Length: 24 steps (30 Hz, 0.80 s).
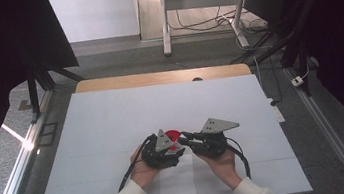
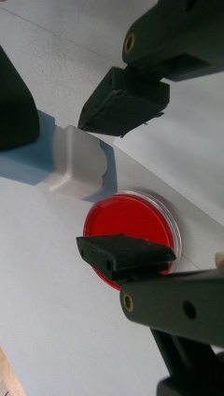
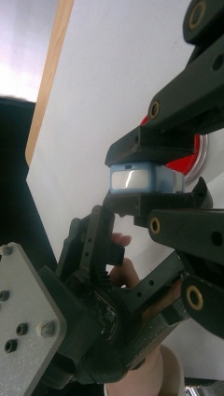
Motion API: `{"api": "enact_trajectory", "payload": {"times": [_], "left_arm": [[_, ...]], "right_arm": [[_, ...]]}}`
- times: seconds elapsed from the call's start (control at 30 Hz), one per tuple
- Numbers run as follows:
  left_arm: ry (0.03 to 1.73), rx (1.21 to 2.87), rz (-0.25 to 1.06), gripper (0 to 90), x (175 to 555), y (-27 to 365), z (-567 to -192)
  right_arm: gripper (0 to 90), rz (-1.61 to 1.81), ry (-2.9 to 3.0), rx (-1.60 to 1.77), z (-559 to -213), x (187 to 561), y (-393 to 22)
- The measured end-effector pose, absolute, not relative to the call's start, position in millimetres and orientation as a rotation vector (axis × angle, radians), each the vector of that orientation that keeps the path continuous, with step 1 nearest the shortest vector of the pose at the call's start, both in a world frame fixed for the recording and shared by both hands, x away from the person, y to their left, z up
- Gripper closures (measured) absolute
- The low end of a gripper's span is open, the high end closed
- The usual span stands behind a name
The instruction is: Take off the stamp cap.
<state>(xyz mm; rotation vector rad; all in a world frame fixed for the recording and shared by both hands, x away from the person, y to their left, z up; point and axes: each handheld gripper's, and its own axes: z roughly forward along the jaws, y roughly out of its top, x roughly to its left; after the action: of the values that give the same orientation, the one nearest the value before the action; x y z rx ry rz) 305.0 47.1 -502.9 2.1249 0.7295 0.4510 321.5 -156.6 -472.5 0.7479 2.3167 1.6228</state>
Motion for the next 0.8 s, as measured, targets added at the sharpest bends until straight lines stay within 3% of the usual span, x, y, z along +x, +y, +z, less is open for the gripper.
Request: {"api": "enact_trajectory", "payload": {"times": [0.47, 0.8], "left_arm": [[0.701, 2.142, 0.455, 53.0, 304.2, 43.1, -504.0], [0.701, 2.153, 0.468, 57.5, 304.1, 43.5, -505.1]], "right_arm": [[74.9, 1.624, 2.307, 0.758, -473.4, 321.6, -157.9], [75.0, 1.629, 2.284, 0.771, -473.8, 320.7, -158.8]]}}
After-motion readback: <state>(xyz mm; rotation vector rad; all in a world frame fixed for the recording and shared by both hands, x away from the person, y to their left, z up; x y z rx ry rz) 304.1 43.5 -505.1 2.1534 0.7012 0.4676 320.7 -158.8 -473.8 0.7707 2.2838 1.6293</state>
